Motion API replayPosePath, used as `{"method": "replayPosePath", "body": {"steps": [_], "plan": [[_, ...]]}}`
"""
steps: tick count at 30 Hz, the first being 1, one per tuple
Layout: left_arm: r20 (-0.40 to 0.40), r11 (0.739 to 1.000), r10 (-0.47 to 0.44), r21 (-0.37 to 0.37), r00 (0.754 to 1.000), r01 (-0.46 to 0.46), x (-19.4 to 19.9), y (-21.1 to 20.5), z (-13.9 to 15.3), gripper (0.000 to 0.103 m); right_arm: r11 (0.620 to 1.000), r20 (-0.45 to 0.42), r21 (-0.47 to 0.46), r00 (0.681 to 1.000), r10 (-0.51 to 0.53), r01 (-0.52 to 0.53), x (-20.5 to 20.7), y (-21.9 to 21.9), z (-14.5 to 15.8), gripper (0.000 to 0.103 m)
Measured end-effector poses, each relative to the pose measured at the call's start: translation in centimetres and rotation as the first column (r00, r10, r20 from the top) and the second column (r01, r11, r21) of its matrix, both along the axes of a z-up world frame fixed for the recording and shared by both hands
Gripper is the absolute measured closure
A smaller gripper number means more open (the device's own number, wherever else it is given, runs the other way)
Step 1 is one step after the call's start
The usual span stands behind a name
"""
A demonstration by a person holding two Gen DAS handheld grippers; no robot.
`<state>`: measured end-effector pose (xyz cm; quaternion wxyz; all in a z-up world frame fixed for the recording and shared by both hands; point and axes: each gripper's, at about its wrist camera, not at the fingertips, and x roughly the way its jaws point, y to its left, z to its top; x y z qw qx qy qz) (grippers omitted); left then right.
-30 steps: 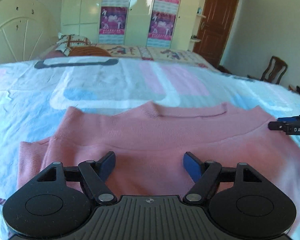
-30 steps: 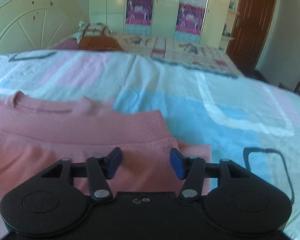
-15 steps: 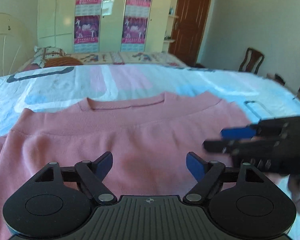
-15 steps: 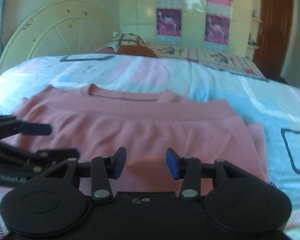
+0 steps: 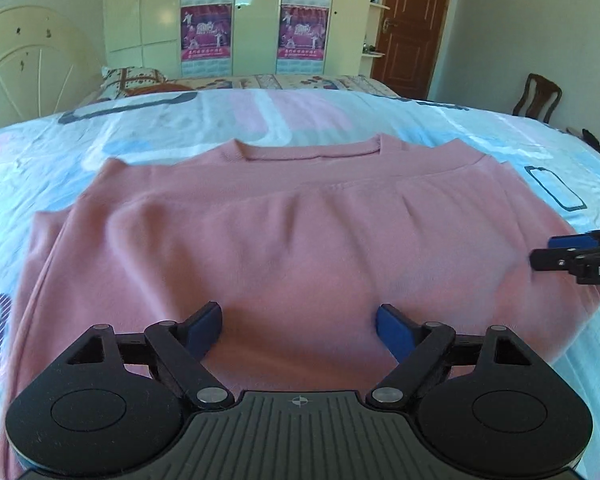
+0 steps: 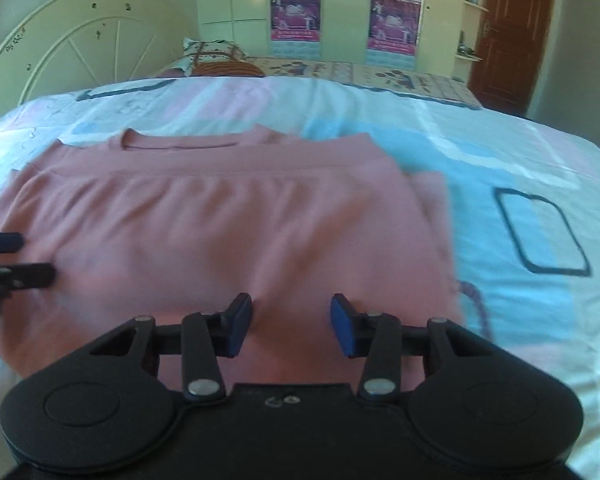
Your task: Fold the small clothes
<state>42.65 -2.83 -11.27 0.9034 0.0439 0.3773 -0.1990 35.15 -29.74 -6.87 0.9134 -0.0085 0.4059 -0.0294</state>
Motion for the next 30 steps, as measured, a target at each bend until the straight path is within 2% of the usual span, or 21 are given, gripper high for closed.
{"method": "replayPosePath", "body": {"steps": [3, 6, 10, 13, 15, 18, 21, 22, 23, 24, 27, 30], "plan": [[0.012, 0.999, 0.019, 0.040, 1.000, -0.020, -0.9, 1.0, -0.1, 0.019, 0.999, -0.014, -0.035, 1.000, -0.028, 0.027, -1.1, -1.4, -0.2, 0.061], [0.010, 0.995, 0.057, 0.078, 0.998, -0.057, -1.7, 2.0, -0.2, 0.019, 0.998, -0.014, -0.017, 0.998, -0.055, 0.055, -2.0, -3.0, -0.1, 0.061], [-0.002, 0.992, 0.109, 0.066, 0.994, -0.109, -2.4, 4.0, -0.5, 0.019, 0.997, -0.031, -0.039, 0.997, -0.064, 0.062, -2.9, -3.9, -0.4, 0.062], [-0.002, 0.988, 0.141, 0.063, 0.990, -0.140, -3.1, 4.6, 0.1, 0.019, 0.995, -0.038, -0.091, 0.998, -0.054, 0.050, -3.1, -2.8, -0.2, 0.060], [0.003, 0.989, 0.143, 0.038, 0.990, -0.143, -3.9, 4.1, 0.9, 0.019, 0.997, 0.006, -0.058, 0.999, -0.042, 0.042, -4.1, -1.5, 1.1, 0.059], [-0.006, 0.995, 0.097, -0.001, 0.995, -0.097, -5.4, 1.7, 1.3, 0.019, 0.998, 0.048, -0.004, 0.997, 0.059, -0.059, -5.2, 2.1, 1.7, 0.056], [-0.012, 0.999, 0.053, 0.000, 0.999, -0.053, -6.8, -1.3, 1.0, 0.019, 0.988, 0.052, 0.034, 0.987, 0.151, -0.153, -5.2, 6.1, 0.9, 0.054], [-0.018, 0.999, 0.047, -0.003, 0.999, -0.047, -7.1, -2.0, 0.8, 0.020, 0.984, 0.051, 0.036, 0.984, 0.172, -0.174, -5.2, 7.1, 0.5, 0.055], [-0.023, 0.998, 0.059, 0.017, 0.998, -0.059, -7.2, -2.5, 0.4, 0.020, 0.981, 0.038, 0.033, 0.981, 0.191, -0.192, -5.0, 8.2, 0.1, 0.061], [-0.030, 0.997, 0.067, 0.035, 0.997, -0.066, -7.2, -2.7, 0.0, 0.020, 0.981, 0.017, 0.028, 0.981, 0.194, -0.194, -4.8, 8.9, -0.4, 0.068], [-0.035, 0.995, 0.094, 0.020, 0.995, -0.093, -7.0, -1.2, -0.2, 0.020, 0.983, 0.003, 0.039, 0.984, 0.180, -0.180, -4.4, 8.7, -1.0, 0.067], [-0.027, 0.984, 0.178, 0.028, 0.984, -0.177, -6.8, 2.4, 0.0, 0.020, 0.994, 0.014, 0.007, 0.994, 0.109, -0.109, -5.2, 6.1, -0.3, 0.065]]}}
